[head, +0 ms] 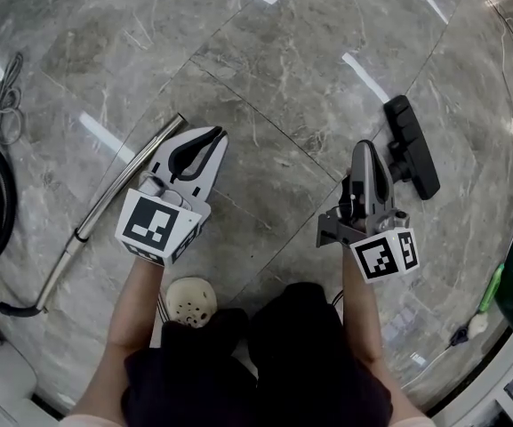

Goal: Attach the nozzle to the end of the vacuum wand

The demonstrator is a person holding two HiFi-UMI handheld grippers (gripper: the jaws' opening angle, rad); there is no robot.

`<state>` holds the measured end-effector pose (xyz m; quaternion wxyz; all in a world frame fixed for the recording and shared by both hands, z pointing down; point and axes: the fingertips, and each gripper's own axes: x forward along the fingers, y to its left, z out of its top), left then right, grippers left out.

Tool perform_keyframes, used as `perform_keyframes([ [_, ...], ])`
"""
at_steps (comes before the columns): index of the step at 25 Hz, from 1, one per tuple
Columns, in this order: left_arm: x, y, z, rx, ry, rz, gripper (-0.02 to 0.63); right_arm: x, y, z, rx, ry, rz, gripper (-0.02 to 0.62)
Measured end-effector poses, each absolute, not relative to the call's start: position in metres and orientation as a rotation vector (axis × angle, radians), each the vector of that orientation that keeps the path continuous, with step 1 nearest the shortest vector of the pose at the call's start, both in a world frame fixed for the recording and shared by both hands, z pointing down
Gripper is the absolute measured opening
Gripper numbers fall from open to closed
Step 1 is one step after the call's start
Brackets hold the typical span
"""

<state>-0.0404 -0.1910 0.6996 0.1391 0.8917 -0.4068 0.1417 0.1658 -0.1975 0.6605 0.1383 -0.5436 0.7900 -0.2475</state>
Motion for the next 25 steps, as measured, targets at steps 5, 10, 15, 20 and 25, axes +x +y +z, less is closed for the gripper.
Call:
perform_keyframes([
  [5, -0.065, -0.184, 0.698, 2.564, -1.164, 0.678, 0.055, 0.177, -0.193, 0.662, -1.57, 2.244, -0.73, 0.017],
  [10, -0.104, -0.185, 0.71, 2.467, -1.171, 0.905, 0.152, 0.178, -0.193, 0.662, -1.549, 2.219, -0.749, 0.017],
  [15, -0.145, -0.175, 0.734, 2.353, -1.087, 1.124, 0.184, 0.173, -0.194, 0.661, -1.519, 2.239, -0.752, 0.017],
  [20, -0.185, -0.148, 0.77, 2.195, -0.907, 1.376, 0.221, 0.183, -0.195, 0.661, -1.53, 2.218, -0.75, 0.017],
  [25, -0.201, -0.141, 0.803, 2.096, -0.79, 1.518, 0.229, 0.193, -0.195, 0.664, -1.568, 2.183, -0.755, 0.017],
])
